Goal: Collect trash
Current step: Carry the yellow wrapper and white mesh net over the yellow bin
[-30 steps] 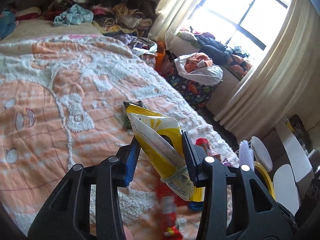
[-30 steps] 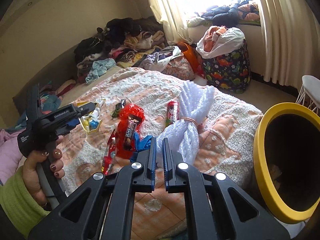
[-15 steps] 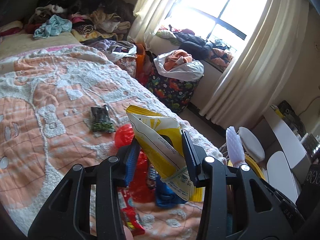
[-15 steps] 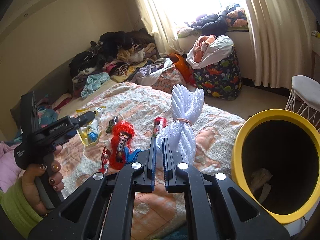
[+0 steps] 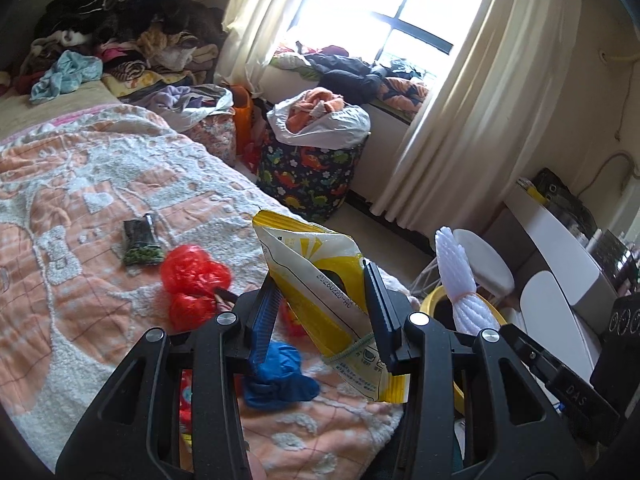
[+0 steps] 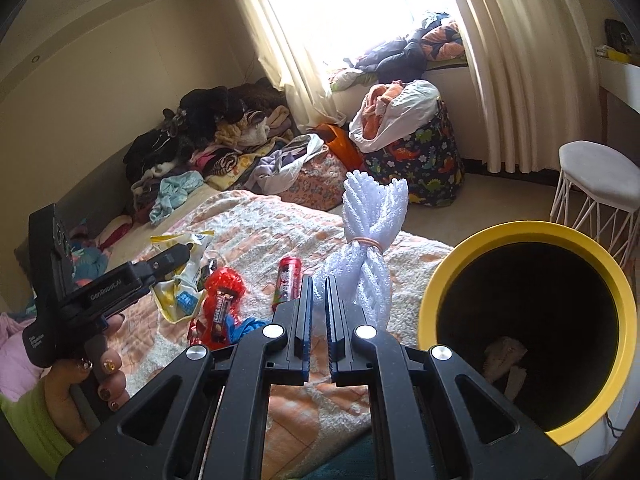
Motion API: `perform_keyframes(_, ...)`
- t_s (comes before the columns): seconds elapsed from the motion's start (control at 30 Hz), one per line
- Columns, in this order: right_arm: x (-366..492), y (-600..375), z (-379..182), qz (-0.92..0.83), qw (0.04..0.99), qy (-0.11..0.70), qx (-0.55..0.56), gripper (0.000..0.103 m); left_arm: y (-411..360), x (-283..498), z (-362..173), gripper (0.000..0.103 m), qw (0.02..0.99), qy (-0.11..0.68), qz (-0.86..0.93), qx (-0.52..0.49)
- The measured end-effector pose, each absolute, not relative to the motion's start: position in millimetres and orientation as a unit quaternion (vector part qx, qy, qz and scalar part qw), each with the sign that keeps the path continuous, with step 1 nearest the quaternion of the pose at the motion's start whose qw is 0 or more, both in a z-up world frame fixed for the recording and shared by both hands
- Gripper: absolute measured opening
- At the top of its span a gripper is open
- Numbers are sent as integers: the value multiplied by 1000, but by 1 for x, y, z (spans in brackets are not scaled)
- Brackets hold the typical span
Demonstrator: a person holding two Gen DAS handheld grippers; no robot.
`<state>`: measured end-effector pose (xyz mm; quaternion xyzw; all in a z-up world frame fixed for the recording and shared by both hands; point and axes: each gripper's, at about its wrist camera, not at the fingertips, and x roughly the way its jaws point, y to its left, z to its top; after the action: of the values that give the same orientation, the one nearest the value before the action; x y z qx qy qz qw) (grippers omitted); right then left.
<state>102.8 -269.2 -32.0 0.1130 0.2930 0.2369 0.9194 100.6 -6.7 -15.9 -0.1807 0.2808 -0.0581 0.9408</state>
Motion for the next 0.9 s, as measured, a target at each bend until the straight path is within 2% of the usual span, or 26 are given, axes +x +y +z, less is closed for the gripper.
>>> perform_keyframes(0.9, 111, -348, -37, 155, 930, 281, 178, 6, -97, 108, -18, 34, 939, 296, -136, -114)
